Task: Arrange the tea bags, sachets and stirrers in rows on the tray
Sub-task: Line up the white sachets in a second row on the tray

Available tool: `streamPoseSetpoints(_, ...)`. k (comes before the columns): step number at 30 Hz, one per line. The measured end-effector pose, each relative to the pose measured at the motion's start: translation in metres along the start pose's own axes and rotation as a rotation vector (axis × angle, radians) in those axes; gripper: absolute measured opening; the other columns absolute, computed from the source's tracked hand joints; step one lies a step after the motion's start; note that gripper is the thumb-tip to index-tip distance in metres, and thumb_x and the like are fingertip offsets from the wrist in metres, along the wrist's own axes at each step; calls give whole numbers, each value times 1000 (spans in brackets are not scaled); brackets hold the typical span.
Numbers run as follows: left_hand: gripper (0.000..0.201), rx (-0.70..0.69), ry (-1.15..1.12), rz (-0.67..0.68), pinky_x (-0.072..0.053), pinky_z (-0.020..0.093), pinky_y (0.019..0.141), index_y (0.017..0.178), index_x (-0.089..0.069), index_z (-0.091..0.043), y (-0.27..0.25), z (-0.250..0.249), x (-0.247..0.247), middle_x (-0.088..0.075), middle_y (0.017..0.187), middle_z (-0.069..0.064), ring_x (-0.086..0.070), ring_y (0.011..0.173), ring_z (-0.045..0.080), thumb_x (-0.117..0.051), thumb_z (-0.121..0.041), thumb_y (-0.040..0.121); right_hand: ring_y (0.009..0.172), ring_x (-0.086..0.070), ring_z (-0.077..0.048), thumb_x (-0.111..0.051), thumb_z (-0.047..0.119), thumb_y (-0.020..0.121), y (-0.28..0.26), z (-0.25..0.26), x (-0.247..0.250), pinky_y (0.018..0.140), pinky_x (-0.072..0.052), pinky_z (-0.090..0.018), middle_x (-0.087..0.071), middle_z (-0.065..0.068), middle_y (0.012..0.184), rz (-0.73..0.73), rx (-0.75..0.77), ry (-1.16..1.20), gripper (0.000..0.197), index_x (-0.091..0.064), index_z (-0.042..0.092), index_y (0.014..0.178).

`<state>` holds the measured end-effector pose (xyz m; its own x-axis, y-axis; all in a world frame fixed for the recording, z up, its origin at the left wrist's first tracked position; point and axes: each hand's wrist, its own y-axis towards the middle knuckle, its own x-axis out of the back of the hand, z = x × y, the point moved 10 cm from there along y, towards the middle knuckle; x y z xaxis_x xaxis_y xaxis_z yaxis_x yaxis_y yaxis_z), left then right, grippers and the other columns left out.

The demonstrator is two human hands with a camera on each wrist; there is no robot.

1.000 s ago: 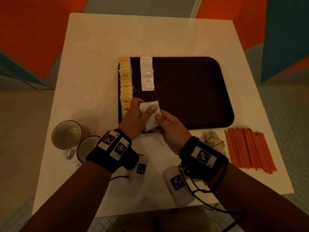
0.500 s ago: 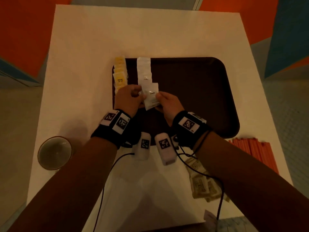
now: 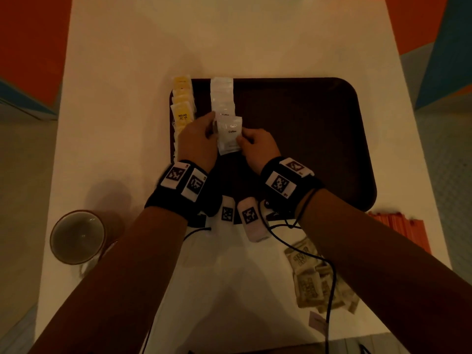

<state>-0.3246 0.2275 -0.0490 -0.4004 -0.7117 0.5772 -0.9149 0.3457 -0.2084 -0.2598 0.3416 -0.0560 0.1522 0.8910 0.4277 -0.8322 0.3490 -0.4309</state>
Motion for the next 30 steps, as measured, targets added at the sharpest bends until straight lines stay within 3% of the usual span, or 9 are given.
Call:
streamPoseSetpoints(4, 52, 44, -80, 61, -44, 38, 105, 134, -47, -20, -5, 16, -12, -54, 135, 4, -51, 123, 17, -47, -8, 84, 110, -57, -25, -52, 19, 91, 3, 0, 0, 96, -46, -35, -57, -15, 122, -25, 13, -162, 42, -48, 14, 133)
streamPoseSetpoints(9, 48, 51, -77, 65, -39, 29, 108, 136, -45, -18, -17, 14, -15, -52, 137, 3, -50, 124, 16, -43, -7, 89, 104, -55, -22, -53, 15, 90, -10, 1, 6, 83, -38, -23, -58, -12, 113, -35, 55, -245, 34, -55, 15, 124)
streamPoseSetpoints(14, 52, 32, -82, 56, -41, 37, 107, 136, -44, -16, -31, 11, -13, -53, 133, 9, -51, 122, 21, -42, 0, 87, 96, -59, -22, -57, 18, 88, -20, -10, 4, 86, -47, -30, -63, -10, 103, -33, 42, -235, 33, -57, 16, 121)
streamPoseSetpoints(17, 49, 77, -94, 89, -39, 25, 104, 138, -42, -14, -43, 12, -16, -53, 132, 14, -51, 119, 25, -41, -1, 91, 93, -61, -20, -60, 15, 87, -26, -21, 4, 91, -50, -37, -60, -2, 94, -36, -24, -168, 48, -45, 17, 132)
streamPoseSetpoints(19, 48, 80, -97, 111, -36, 10, 92, 139, -40, -14, -51, 12, -18, -52, 133, 14, -51, 118, 24, -41, -2, 92, 92, -62, -21, -62, 11, 85, -30, -25, 3, 90, -52, -41, -57, 1, 87, -27, -40, -121, 55, -41, 15, 136)
streamPoseSetpoints(23, 48, 71, -115, 103, -29, -2, 82, 140, -36, -14, -62, 12, -17, -49, 134, 5, -45, 114, 8, -39, -2, 94, 90, -62, -21, -65, 10, 83, -35, -24, 4, 89, -53, -41, -59, -2, 86, 10, -32, -137, 56, -43, 15, 134)
streamPoseSetpoints(25, 48, 61, -114, 98, -32, -2, 83, 141, -36, -14, -66, 12, -17, -47, 133, 0, -44, 116, 6, -37, -2, 94, 88, -62, -17, -66, 13, 82, -37, -27, 5, 88, -54, -38, -59, 1, 87, 22, -52, -157, 58, -41, 18, 135)
streamPoseSetpoints(27, 46, 60, -106, 85, -33, 7, 92, 140, -36, -13, -68, 13, -16, -47, 138, 4, -45, 123, 11, -37, -3, 95, 87, -61, -15, -66, 17, 82, -41, -30, 4, 87, -54, -35, -59, 2, 90, 38, -69, -185, 57, -42, 20, 134)
streamPoseSetpoints(30, 49, 79, -150, 69, -26, 3, 90, 141, -32, -10, -68, 14, -14, -45, 139, 10, -41, 123, 12, -38, 2, 93, 95, -58, -16, -64, 16, 84, -47, -23, 6, 90, -48, -27, -57, -7, 114, -7, 19, -248, 49, -48, 16, 129)
